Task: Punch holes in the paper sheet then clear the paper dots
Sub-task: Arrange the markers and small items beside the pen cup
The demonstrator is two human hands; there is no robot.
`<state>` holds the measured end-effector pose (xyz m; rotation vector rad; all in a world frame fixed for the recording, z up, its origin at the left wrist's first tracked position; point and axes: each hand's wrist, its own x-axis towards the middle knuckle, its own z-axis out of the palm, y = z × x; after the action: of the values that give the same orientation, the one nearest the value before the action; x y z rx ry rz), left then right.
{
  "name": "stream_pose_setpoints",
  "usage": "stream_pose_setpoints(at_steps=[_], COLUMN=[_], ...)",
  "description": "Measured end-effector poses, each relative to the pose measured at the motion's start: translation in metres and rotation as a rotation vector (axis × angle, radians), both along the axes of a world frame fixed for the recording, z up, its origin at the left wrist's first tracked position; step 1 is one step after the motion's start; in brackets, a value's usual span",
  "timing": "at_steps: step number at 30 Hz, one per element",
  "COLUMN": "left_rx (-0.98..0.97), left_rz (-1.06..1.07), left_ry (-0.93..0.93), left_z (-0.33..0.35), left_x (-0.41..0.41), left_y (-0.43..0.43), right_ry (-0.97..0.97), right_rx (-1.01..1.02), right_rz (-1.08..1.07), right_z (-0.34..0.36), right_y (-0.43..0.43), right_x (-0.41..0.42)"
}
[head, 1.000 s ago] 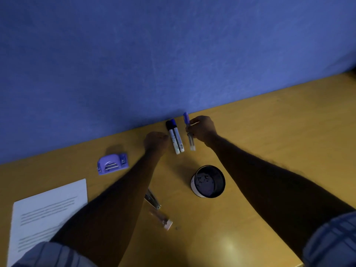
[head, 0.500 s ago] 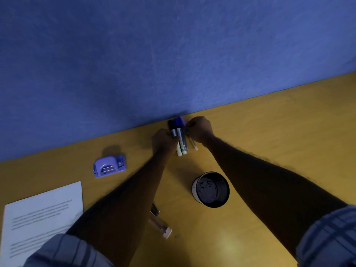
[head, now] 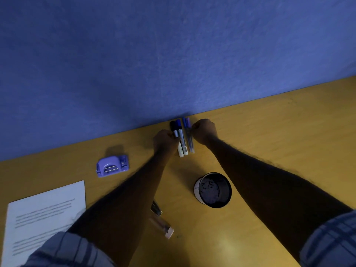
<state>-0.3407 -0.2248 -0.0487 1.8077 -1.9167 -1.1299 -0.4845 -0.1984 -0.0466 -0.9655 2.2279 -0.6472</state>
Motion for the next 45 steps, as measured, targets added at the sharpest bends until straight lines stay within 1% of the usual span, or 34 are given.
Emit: stream_pose_setpoints(at_steps=[5, 9, 13, 17, 21, 24, 29, 32, 36, 41, 43, 45], left_rx=[-0.044, -0.038, -0.102, -0.156, -0.166, -0.155, -0.148, -0.137, -0.102, -0.090, -0.106, -0.125], left_rz=[-0.087, -0.042, -0.056, -0.047, -0.072, -0.084, -0.114, -0.105, -0.103, -0.108, -0.123, -0.160], left_ry=[-0.031, -0.028, 0.001, 0.033, 0.042, 0.012, -0.045, -0.056, -0.039, -0.038, -0.036, -0.031], left_z=[0.007, 0.016, 0.031, 0.046, 0.052, 0.052, 0.045, 0.038, 0.032, 0.026, 0.026, 0.028], left_x=[0.011, 0.025, 0.046, 0.077, 0.116, 0.148, 0.195, 0.220, 0.244, 0.258, 0.259, 0.258], left_y=[0.002, 0.006, 0.014, 0.031, 0.051, 0.067, 0.096, 0.115, 0.137, 0.153, 0.157, 0.161], right_ry=[0.073, 0.126, 0.201, 0.328, 0.347, 0.388, 0.375, 0.363, 0.409, 0.453, 0.476, 0.460], right_rx=[0.036, 0.027, 0.006, -0.043, -0.060, -0.060, -0.072, -0.014, 0.126, 0.311, 0.340, 0.332], right_rz=[0.050, 0.120, 0.183, 0.284, 0.356, 0.439, 0.505, 0.562, 0.638, 0.665, 0.691, 0.669], right_z=[0.008, 0.023, 0.049, 0.074, 0.093, 0.102, 0.095, 0.079, 0.058, 0.040, 0.036, 0.034], right_y=[0.005, 0.011, 0.015, 0.025, 0.045, 0.065, 0.103, 0.128, 0.157, 0.190, 0.198, 0.203], right_x=[-0.006, -0.003, 0.011, 0.035, 0.063, 0.088, 0.129, 0.151, 0.172, 0.188, 0.191, 0.194])
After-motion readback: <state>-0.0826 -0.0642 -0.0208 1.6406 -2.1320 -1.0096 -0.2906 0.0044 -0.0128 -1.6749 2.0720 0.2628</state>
